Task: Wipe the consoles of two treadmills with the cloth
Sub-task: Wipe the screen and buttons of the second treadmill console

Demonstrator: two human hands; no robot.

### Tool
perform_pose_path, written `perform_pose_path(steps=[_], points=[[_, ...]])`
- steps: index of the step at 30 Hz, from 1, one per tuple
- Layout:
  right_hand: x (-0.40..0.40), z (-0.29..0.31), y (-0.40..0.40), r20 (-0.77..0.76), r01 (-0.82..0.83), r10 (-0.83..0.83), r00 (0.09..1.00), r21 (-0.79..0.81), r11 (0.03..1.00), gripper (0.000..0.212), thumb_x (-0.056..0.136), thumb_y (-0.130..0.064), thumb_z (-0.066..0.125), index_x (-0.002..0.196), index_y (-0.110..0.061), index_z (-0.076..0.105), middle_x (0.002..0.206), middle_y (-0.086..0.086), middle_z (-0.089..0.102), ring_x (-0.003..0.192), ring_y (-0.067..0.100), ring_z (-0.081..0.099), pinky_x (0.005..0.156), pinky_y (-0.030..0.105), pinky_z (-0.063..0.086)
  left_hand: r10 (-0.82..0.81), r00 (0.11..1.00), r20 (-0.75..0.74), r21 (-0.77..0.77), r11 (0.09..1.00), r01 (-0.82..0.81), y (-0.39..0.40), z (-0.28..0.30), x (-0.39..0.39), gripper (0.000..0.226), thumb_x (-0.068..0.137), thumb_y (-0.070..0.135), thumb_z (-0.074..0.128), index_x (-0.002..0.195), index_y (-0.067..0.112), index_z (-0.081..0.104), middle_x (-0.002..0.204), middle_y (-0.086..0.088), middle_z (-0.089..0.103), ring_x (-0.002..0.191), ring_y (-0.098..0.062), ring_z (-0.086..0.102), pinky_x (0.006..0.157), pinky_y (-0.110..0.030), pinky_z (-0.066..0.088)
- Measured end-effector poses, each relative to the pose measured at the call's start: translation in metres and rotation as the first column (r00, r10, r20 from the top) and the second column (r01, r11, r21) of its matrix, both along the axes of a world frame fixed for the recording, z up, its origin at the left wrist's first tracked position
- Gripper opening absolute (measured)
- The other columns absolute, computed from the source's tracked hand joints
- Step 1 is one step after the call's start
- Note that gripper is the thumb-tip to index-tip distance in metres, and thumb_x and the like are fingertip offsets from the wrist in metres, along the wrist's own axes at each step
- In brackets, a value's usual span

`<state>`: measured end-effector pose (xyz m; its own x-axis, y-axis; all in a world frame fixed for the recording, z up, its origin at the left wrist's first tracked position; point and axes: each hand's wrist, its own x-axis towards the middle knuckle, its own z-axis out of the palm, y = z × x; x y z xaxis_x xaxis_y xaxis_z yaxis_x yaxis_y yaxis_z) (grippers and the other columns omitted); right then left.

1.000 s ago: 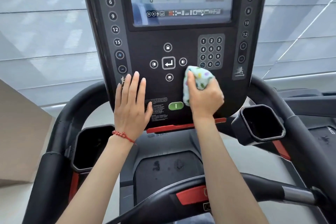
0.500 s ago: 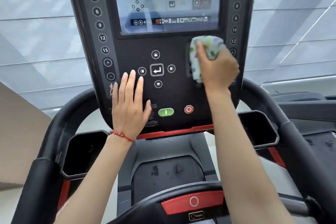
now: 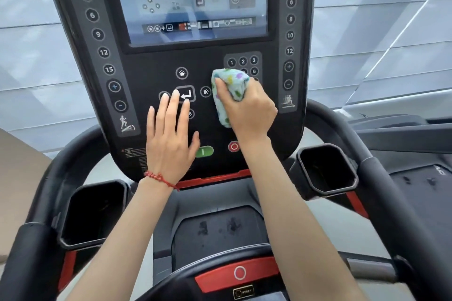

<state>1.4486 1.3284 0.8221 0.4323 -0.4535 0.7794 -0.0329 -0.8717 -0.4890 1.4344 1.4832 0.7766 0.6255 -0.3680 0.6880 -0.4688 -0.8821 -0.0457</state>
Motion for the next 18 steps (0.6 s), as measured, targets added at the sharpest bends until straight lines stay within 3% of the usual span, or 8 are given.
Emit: perform_pose_path(steps=[4, 7, 9, 12, 15, 18], points=[[-0.011, -0.011, -0.034, 0.003, 0.088, -0.088, 0.996, 0.043, 0.995, 0.055, 0.07, -0.062, 0.055, 0.056, -0.009, 0.057, 0.05, 0.005, 0.059, 0.042, 0.023, 0.057, 0.04, 0.022, 0.039, -0.004, 1.0, 0.012, -0.002, 1.0, 0.004, 0.001, 0.0, 0.001, 0.054, 0.087, 0.022, 0.054, 0.135, -0.003, 0.045, 0.143, -0.023, 0.038, 0.136, -0.036, 0.03, 0.112, -0.05, 0.022], [-0.032, -0.025, -0.076, -0.121, 0.225, -0.2, 0.972, 0.246, 0.943, 0.07, 0.066, -0.07, 0.045, 0.07, -0.003, 0.064, 0.07, 0.016, 0.069, 0.067, 0.035, 0.065, 0.059, 0.033, 0.048, -0.001, 1.0, 0.025, 0.0, 1.0, 0.001, 0.0, -0.001, 0.001, 0.054, 0.087, 0.021, 0.055, 0.134, -0.003, 0.045, 0.142, -0.024, 0.039, 0.135, -0.037, 0.03, 0.112, -0.05, 0.022], [-0.043, -0.032, -0.092, -0.21, 0.271, -0.211, 0.955, 0.319, 0.908, 0.076, 0.065, -0.074, 0.04, 0.08, -0.004, 0.065, 0.083, 0.015, 0.07, 0.081, 0.034, 0.064, 0.07, 0.034, 0.046, 0.002, 1.0, 0.028, -0.001, 1.0, -0.002, -0.001, -0.002, 0.001, 0.053, 0.086, 0.022, 0.054, 0.134, -0.002, 0.046, 0.143, -0.025, 0.038, 0.135, -0.037, 0.03, 0.112, -0.051, 0.022], [-0.045, -0.032, -0.087, -0.205, 0.282, -0.22, 0.954, 0.352, 0.892, 0.063, 0.071, -0.064, 0.054, 0.088, -0.005, 0.066, 0.09, 0.012, 0.071, 0.086, 0.031, 0.065, 0.073, 0.032, 0.046, -0.003, 1.0, 0.021, -0.01, 1.0, 0.003, -0.003, -0.002, 0.0, 0.052, 0.087, 0.023, 0.054, 0.133, -0.002, 0.047, 0.143, -0.026, 0.036, 0.136, -0.039, 0.029, 0.112, -0.052, 0.021], [-0.045, -0.031, -0.065, -0.212, 0.284, -0.215, 0.953, 0.389, 0.877, 0.052, 0.073, -0.056, 0.065, 0.08, -0.004, 0.065, 0.079, 0.013, 0.07, 0.076, 0.032, 0.065, 0.064, 0.03, 0.045, -0.023, 0.999, 0.025, -0.02, 1.0, 0.023, -0.003, -0.004, 0.001, 0.051, 0.087, 0.023, 0.054, 0.131, -0.003, 0.047, 0.143, -0.027, 0.036, 0.135, -0.039, 0.029, 0.112, -0.052, 0.02], [-0.047, -0.042, -0.032, -0.11, 0.151, -0.126, 0.986, 0.26, 0.954, 0.051, 0.068, -0.059, 0.06, 0.061, -0.009, 0.059, 0.054, 0.005, 0.062, 0.048, 0.022, 0.059, 0.046, 0.021, 0.039, -0.02, 0.999, 0.036, -0.023, 0.999, 0.021, -0.004, -0.006, 0.001, 0.05, 0.087, 0.023, 0.054, 0.131, -0.002, 0.047, 0.143, -0.028, 0.036, 0.135, -0.04, 0.029, 0.112, -0.053, 0.019]])
